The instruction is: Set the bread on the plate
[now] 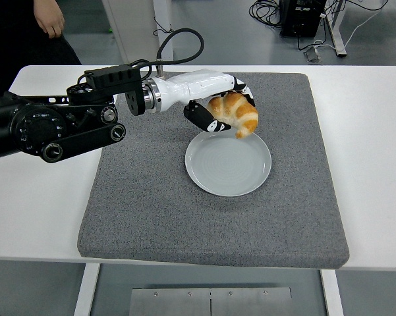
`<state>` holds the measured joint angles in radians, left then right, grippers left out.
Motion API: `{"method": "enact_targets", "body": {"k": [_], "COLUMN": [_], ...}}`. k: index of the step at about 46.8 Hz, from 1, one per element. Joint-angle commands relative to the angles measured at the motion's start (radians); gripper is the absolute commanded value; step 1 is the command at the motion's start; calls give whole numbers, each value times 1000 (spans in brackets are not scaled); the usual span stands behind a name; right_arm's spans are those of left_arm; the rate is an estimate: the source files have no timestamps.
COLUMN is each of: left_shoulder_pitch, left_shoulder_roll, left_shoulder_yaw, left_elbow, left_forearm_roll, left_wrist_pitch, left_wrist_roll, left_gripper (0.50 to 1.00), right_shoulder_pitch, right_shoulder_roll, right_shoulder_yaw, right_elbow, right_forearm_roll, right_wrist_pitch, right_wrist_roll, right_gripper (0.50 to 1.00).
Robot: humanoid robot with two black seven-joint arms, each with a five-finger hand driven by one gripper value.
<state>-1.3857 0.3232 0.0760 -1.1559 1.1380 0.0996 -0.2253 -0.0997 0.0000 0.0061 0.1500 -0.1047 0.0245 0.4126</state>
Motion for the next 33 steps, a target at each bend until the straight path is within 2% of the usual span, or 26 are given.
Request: {"method": "enact_targets", "body": {"k": [1,24,33], "left_shoulder_pitch": [7,62,79], "left_shoulder_roll": [-15,-76,-96], "left_shoulder_yaw": [2,51,64], "left_elbow": [13,82,114], "left_forearm_roll": [0,2,2], "left_wrist_pitch": [0,-4,-4], "left_wrist_roll": [0,0,-19], "left_gripper": [624,625,625], "right_shoulder_pitch": [0,0,0], "right_shoulder_roll": [0,0,0], "right_shoulder_yaw": [0,0,0], "right_elbow": [0,0,-1], "right_forearm_roll": [0,0,0], "right_wrist_pitch": [0,0,0], "right_wrist_roll": [0,0,0], "right_gripper": [1000,1000,1000]}}
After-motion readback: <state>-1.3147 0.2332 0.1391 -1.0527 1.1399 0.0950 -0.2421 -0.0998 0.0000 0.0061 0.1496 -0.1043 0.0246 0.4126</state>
